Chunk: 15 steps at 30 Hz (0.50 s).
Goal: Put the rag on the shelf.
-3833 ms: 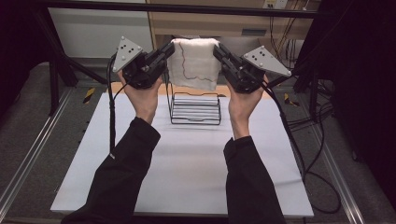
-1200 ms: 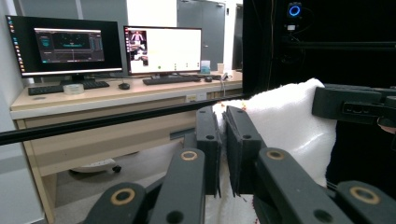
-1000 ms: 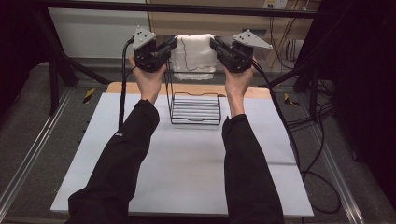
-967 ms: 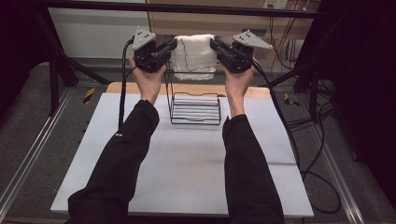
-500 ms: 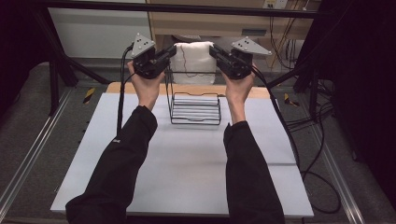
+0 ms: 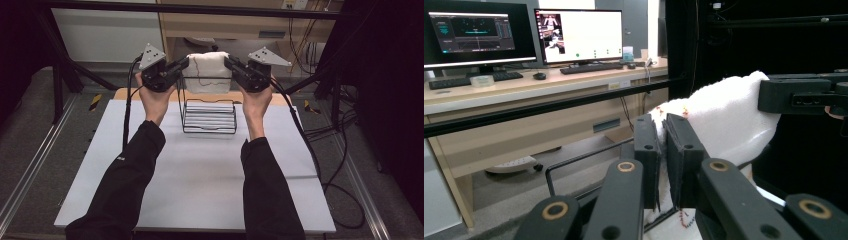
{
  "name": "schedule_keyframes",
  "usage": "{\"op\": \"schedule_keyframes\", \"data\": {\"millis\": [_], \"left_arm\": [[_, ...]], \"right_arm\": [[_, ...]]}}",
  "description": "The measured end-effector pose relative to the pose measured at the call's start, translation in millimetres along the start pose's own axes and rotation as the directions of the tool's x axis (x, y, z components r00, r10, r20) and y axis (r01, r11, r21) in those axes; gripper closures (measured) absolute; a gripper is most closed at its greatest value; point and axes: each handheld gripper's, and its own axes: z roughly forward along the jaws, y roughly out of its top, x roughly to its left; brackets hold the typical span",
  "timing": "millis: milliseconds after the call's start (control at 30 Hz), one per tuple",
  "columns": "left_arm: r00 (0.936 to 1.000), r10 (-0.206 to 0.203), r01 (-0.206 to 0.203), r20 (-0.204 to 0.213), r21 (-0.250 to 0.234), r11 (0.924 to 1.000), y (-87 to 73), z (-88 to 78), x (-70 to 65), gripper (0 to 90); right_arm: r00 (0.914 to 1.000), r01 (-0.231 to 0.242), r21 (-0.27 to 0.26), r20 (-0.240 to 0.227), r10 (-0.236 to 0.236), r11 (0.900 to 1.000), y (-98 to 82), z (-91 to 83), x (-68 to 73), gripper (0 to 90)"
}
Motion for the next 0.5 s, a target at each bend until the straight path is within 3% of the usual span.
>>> {"op": "schedule_keyframes", "data": {"millis": [367,500], "left_arm": [[0.9998,-0.007,0.007,0.019,0.016,0.9999,-8.2,-9.9,-2.7,83.8],[0.9994,-0.003,0.002,0.035,0.023,0.9997,-10.8,-12.2,-5.1,83.7]], "right_arm": [[0.9997,0.023,0.019,-0.011,-0.023,1.0,-2.5,-8.1,8.5,81.3],[0.9998,0.007,0.02,-0.019,-0.007,1.0,-6.5,-12.9,8.7,81.2]]}}
